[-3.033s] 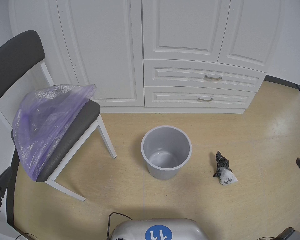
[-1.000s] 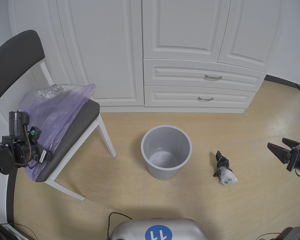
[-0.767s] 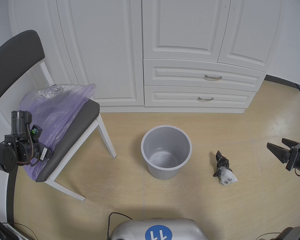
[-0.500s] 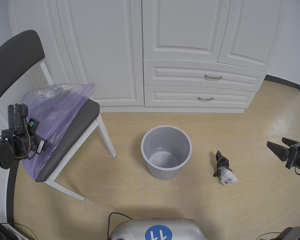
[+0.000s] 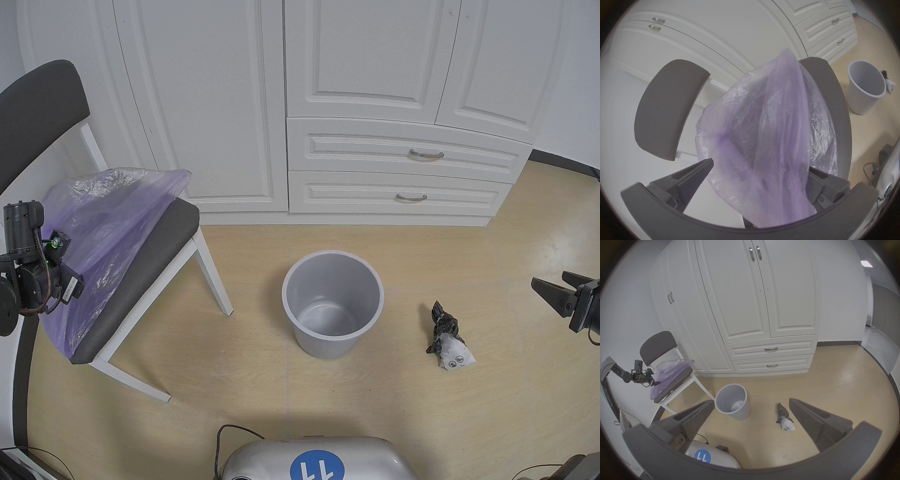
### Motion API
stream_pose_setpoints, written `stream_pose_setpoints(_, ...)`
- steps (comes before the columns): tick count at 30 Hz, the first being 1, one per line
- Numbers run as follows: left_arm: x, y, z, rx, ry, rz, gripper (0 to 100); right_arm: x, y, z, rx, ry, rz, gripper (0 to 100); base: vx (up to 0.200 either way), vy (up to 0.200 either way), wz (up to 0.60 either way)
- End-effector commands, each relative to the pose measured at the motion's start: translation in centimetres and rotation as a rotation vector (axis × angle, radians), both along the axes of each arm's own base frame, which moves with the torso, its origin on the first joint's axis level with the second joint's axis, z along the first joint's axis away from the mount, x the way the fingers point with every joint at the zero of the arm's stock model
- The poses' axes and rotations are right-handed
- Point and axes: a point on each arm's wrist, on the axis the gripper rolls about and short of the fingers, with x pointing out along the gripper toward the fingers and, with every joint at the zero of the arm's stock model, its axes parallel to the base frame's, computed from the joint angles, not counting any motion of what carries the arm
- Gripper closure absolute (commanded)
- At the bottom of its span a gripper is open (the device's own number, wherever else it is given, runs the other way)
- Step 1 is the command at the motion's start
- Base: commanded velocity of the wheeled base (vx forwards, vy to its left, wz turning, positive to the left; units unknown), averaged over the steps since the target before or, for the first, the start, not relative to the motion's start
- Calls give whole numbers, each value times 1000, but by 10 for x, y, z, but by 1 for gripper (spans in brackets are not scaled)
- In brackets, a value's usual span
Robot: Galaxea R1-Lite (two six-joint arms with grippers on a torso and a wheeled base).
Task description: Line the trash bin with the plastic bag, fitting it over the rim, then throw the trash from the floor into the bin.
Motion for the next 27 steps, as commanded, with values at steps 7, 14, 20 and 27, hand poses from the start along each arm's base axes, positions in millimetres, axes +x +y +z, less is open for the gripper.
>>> stream_pose_setpoints(7,25,-1,-15,36,21,13,0,2,0,-1,-1,9,1,0,0,0,0)
stream_pose_setpoints(14,27,-1,-18,56,28,35,0,3,0,-1,-1,9,-5,0,0,0,0)
stream_pose_setpoints(20,30,-1,-19,56,23,35,0,3,0,0,-1,7,-5,0,0,0,0)
stream_pose_setpoints(27,31,-2,-16,59,-20,33,100,3,0,2,0,0,-5,0,0,0,0)
